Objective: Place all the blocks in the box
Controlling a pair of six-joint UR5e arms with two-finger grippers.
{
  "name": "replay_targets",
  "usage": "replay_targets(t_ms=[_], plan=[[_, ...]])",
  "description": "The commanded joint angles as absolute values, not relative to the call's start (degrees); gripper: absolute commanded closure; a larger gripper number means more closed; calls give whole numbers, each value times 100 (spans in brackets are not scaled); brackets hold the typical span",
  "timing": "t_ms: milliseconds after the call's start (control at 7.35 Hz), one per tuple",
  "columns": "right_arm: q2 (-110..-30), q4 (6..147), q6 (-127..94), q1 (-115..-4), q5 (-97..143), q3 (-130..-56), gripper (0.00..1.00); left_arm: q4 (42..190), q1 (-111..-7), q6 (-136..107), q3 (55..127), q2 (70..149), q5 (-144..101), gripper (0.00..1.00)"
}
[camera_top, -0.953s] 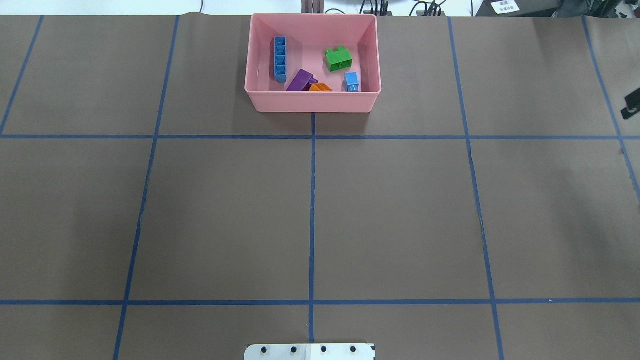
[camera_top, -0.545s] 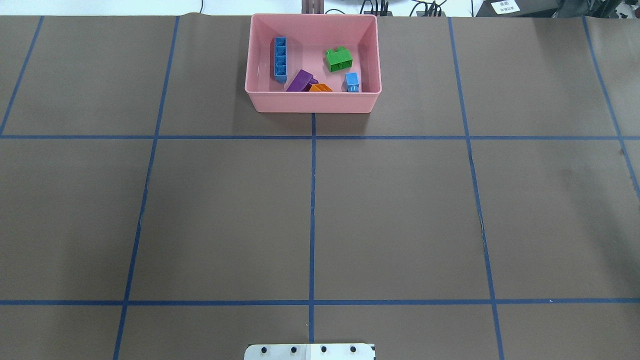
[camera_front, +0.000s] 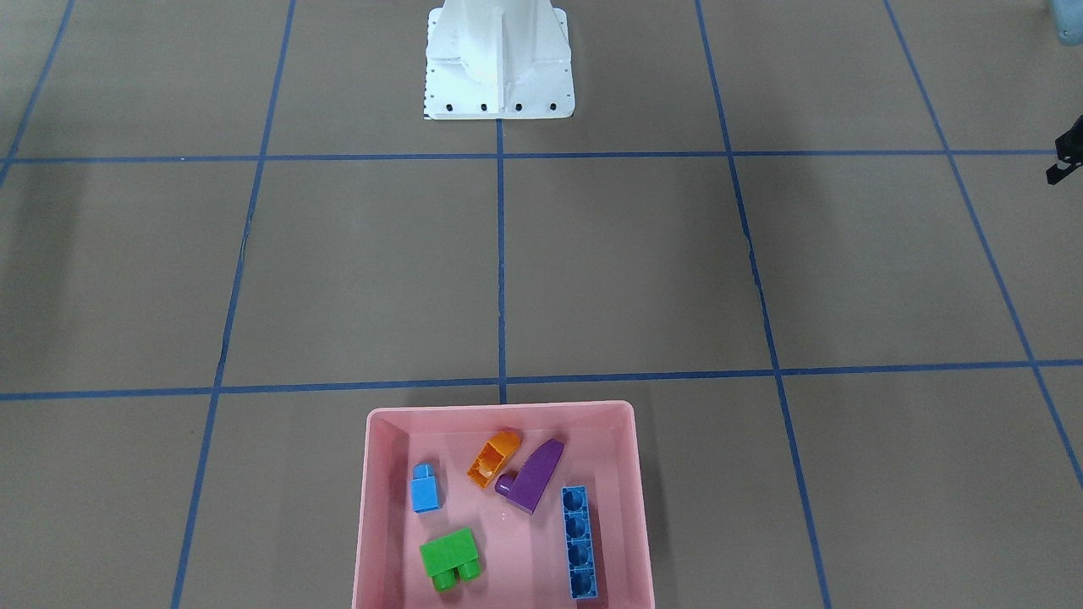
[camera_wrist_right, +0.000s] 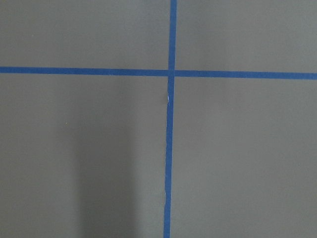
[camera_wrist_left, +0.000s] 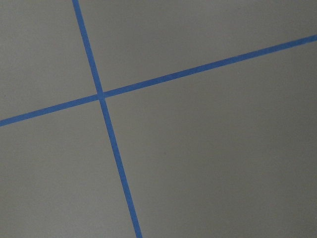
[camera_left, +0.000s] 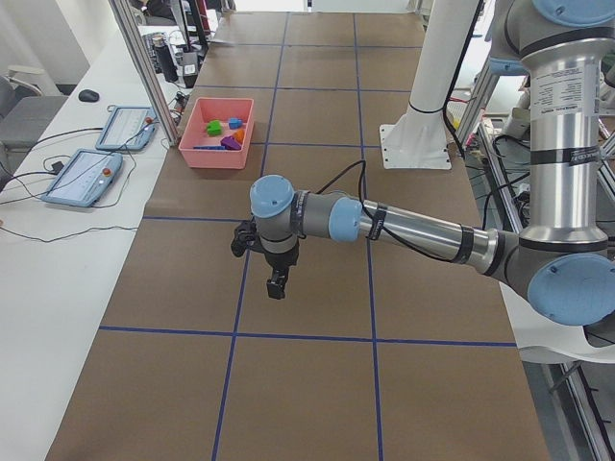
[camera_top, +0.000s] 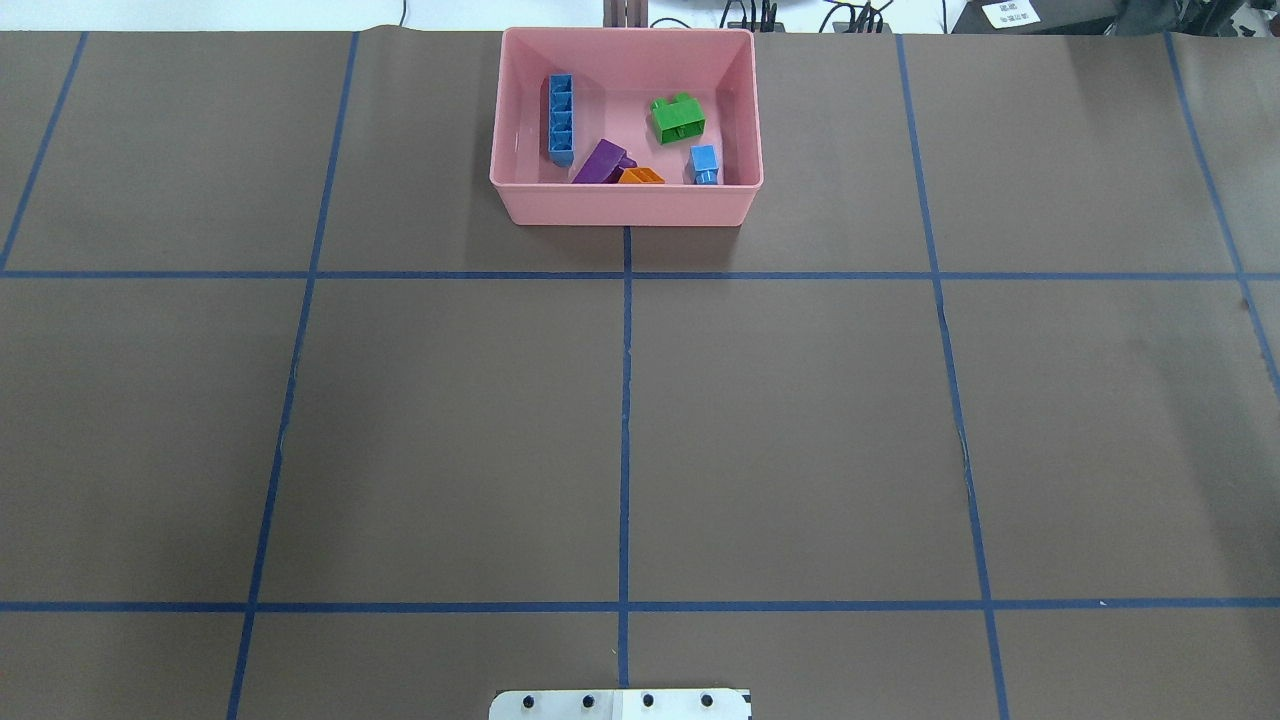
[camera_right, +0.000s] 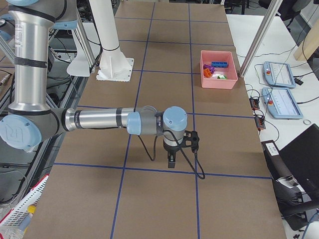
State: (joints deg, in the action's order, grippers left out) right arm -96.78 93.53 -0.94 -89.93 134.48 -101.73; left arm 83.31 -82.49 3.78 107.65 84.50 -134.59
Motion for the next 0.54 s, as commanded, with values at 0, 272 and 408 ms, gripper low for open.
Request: replay_targets(t_ms=[0, 272, 408], plan=[[-9720, 9334, -62, -9052, 13491, -10126, 0, 8349, -8270, 378, 10713, 8394, -13693, 0], [-9930, 9343, -114, -9237, 13518, -10370, 0, 8341, -8323, 326, 10749, 8394, -13685, 0], [-10036, 9325, -253, -9237, 13509, -10432, 0, 8350, -8323, 325, 10766, 8394, -13702, 0]])
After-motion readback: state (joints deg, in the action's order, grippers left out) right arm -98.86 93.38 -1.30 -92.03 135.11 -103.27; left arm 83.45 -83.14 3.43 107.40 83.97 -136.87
